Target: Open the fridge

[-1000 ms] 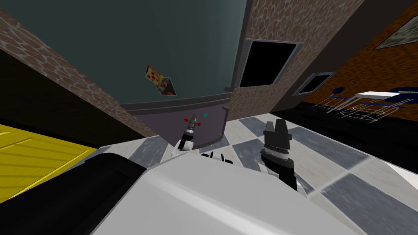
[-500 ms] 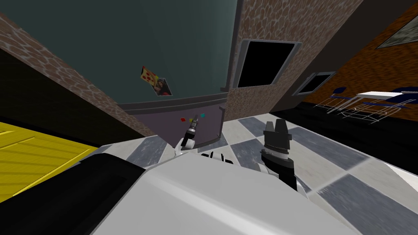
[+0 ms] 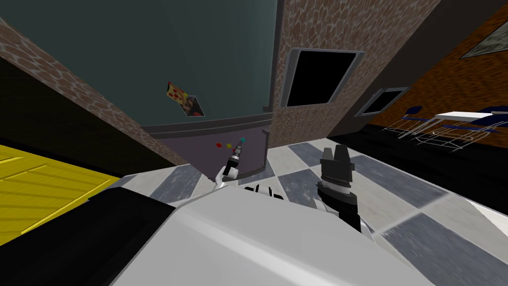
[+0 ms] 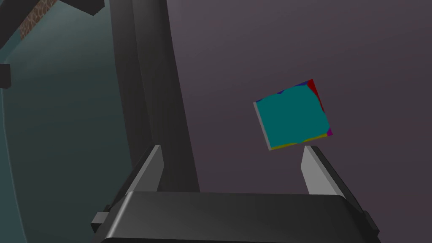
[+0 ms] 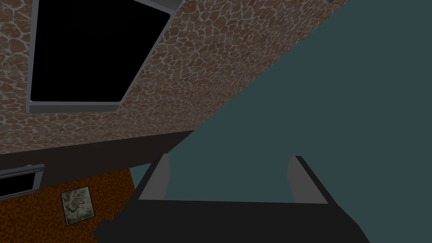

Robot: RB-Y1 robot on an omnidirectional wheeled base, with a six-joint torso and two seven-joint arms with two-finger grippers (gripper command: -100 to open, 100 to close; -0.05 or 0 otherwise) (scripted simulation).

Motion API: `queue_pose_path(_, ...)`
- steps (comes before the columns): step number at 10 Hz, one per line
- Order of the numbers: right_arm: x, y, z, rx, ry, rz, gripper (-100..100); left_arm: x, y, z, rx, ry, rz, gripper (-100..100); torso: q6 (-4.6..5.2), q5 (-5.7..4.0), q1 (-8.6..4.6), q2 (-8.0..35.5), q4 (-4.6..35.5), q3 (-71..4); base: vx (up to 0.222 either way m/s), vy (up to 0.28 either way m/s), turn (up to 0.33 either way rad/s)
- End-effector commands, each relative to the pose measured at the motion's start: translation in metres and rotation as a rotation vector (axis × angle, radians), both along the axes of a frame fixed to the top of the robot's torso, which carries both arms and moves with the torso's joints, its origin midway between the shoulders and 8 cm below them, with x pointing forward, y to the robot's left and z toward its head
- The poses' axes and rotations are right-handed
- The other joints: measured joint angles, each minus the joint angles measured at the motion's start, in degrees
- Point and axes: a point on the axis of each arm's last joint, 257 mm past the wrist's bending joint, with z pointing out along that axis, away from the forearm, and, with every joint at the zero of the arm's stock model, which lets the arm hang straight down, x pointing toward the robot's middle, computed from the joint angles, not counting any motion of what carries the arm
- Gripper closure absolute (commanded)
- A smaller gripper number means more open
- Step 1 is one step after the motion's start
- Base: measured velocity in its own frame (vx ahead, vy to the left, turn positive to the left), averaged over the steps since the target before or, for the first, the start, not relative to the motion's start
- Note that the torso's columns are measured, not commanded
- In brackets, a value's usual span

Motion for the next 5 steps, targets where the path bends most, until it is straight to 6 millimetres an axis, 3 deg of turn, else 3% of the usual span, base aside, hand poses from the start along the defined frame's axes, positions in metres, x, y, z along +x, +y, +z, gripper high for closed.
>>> queue_pose_path(1,0.0,0.0,0.0,0.0,0.0,0.0,0,0.015,-0.001,-0.012,0.026,0.021,0.001,-100,0.0,-0.01,0.0,-0.01,-0.01,-0.01,-0.005,-0.1,0.016)
queue_pose_path(5,0.0,0.0,0.0,0.0,0.0,0.0,0,0.033,-0.004,-0.03,0.06,0.054,0.003,-100,0.0,-0.01,0.01,-0.02,-0.01,-0.02,0.007,-0.09,0.015)
